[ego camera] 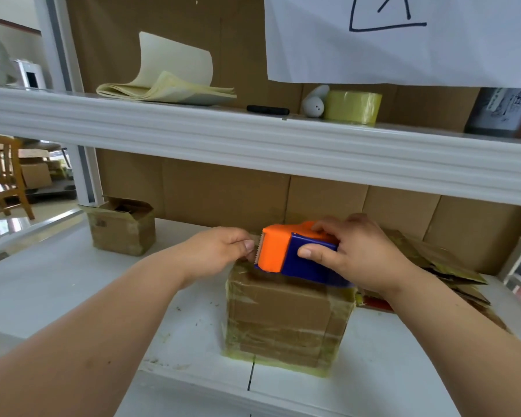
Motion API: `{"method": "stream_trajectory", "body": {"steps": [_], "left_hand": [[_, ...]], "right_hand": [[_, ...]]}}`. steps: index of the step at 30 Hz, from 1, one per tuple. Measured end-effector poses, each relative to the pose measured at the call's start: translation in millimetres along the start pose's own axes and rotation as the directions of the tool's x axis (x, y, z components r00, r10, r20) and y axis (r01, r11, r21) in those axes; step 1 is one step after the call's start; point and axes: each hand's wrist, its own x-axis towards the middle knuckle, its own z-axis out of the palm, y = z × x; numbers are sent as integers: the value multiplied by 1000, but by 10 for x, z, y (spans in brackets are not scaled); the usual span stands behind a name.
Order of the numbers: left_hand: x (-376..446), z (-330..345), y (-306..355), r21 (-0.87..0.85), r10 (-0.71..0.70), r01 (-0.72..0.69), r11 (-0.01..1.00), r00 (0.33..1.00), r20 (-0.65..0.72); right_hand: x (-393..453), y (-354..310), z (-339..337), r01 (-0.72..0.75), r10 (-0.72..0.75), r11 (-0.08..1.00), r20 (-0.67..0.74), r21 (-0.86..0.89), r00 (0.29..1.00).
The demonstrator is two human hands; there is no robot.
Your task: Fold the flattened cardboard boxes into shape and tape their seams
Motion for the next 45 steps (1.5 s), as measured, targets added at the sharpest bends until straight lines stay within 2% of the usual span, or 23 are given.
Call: {"method": "stream_trajectory", "body": {"steps": [8,13,16,20,22,25,29,33,36,40,42,45], "left_hand": [[81,0,-30,20,-22,22,1000,1000,5],[126,-39,-4,-17,-54,55,998,998,20],[147,-77,-31,-79,-93,96,992,995,34],[123,-187,-259,-226,-153,142,964,988,-35],[130,-182,-318,-289,-145,131,948,989,-27],[170,-129,-277,-330,-139,126,936,990,-16],[211,-142,-230,-403,-180,165,900,984,1],[229,-143,-183,-344,-207,191,919,978,-11],[233,-146,-160,-312,-175,161,936,985,-15],[234,-113,-89,-242,-135,107,964,986,-100],[250,-99,-22,-331,-143,107,938,986,-88],[253,-95,45,-609,-171,170,775,984,56]], "right_hand": [[149,-7,-242,-103,88,991,176,80,981],[174,100,-251,-114,94,989,188,98,978],[177,175,-278,-118,102,990,178,77,979],[46,401,-427,-198,201,980,106,-33,974],[-47,516,-497,-242,244,970,88,-33,966],[-127,601,-529,-289,285,957,117,17,951],[-109,581,-590,-307,305,952,174,-15,936],[-43,484,-656,-312,322,947,241,-80,916],[-21,445,-647,-317,340,939,233,-129,911],[-38,455,-596,-331,366,926,216,-182,905],[-49,456,-573,-350,388,916,210,-198,897],[-64,441,-542,-371,415,902,206,-219,886]]}}
